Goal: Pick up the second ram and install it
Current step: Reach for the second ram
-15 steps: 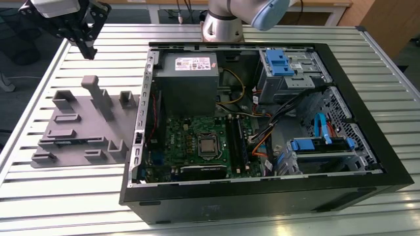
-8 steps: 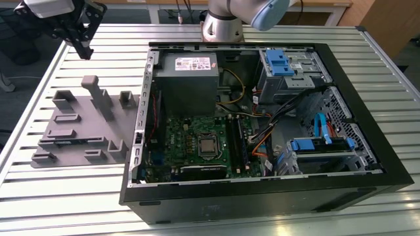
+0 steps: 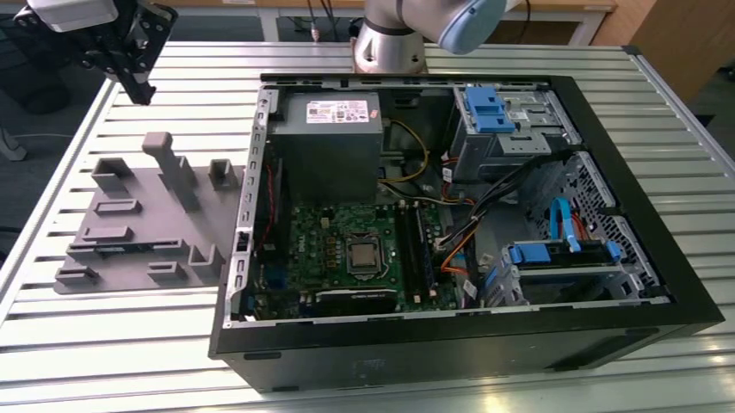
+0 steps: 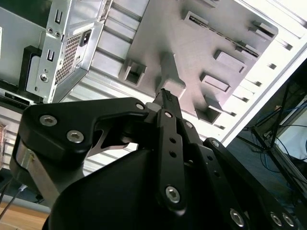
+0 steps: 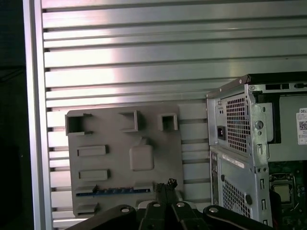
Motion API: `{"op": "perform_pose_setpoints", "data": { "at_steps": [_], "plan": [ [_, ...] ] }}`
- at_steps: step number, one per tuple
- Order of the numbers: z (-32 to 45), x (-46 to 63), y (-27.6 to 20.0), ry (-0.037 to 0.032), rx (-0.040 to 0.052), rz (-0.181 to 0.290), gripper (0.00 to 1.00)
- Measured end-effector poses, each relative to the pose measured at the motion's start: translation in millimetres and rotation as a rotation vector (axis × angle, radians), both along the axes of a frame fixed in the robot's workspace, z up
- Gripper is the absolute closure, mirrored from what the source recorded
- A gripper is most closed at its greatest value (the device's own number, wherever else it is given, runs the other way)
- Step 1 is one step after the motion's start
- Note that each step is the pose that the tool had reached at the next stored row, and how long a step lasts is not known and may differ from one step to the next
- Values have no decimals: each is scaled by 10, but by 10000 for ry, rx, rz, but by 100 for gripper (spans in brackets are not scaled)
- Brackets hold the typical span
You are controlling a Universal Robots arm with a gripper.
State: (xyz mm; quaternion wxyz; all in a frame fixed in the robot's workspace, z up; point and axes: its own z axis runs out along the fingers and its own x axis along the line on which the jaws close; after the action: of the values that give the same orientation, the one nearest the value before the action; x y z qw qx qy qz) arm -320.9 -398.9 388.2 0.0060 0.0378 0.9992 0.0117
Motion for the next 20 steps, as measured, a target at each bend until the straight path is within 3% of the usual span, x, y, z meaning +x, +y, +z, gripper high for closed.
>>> {"op": "perform_pose_setpoints", "data": {
  "at_steps": [20],
  "plan": [
    [-10,-160,0,5,0,0,89]
  ]
}}
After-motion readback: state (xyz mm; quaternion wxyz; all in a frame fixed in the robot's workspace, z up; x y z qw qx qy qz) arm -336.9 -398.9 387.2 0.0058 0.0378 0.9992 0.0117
